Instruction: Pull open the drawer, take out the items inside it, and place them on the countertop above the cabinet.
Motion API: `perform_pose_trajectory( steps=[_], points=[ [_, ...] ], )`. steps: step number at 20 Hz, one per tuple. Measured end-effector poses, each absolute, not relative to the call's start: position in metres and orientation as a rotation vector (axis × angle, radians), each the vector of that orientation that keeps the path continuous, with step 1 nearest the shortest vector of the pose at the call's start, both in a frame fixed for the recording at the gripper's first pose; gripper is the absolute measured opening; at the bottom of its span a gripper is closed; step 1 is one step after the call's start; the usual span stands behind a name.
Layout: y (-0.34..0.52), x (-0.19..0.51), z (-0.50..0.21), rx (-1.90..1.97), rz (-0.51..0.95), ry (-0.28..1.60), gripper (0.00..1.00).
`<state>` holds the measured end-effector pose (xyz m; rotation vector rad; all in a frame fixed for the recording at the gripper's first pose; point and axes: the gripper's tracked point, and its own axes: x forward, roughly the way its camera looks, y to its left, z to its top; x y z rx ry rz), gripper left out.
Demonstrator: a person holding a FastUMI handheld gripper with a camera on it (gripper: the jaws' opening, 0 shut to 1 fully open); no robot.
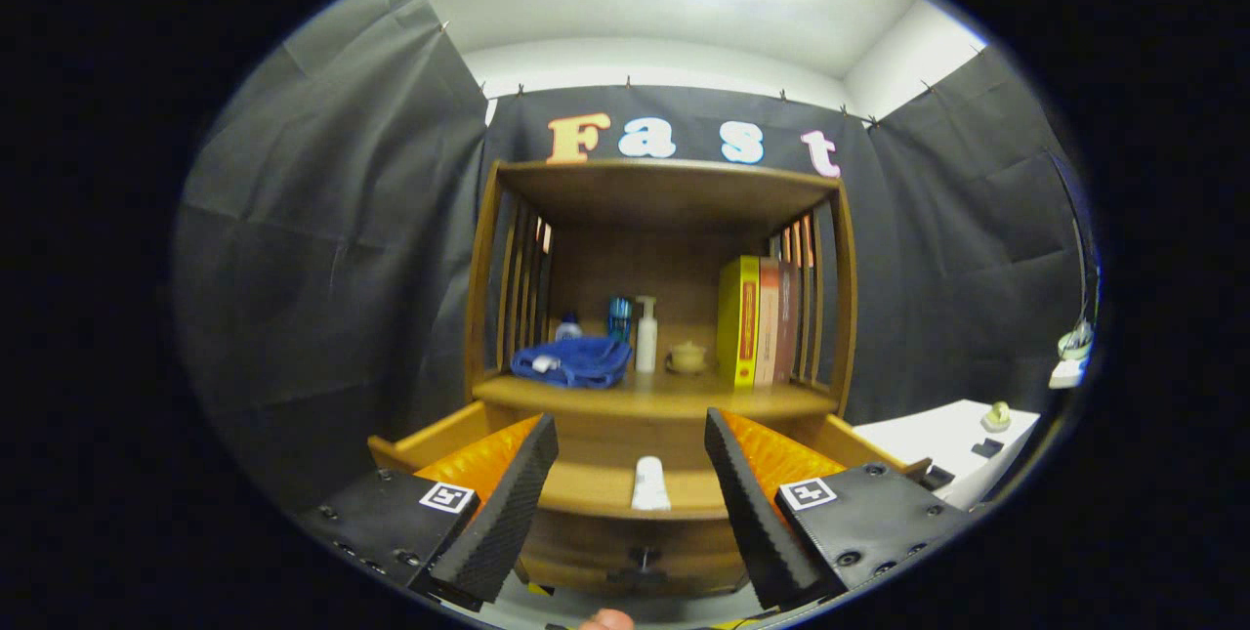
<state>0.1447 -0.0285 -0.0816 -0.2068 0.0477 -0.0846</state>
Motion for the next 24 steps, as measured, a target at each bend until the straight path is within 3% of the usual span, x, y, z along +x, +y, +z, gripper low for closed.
perform_pose_trajectory(
  steps=[5, 11, 17, 24],
  points=[
    [-0.067, 0.211, -0.051, -0.114, -0.176, 0.187, 0.98],
    [-0.144, 0.261, -0.124, -0.073, -0.379, 0.586, 0.97],
    [-0.145, 0.255, -0.235, 0.058, -0.393, 0.978, 0.97],
    [-0.127, 0.264, -0.318, 0.143, -0.331, 1.158, 0.96]
  ],
)
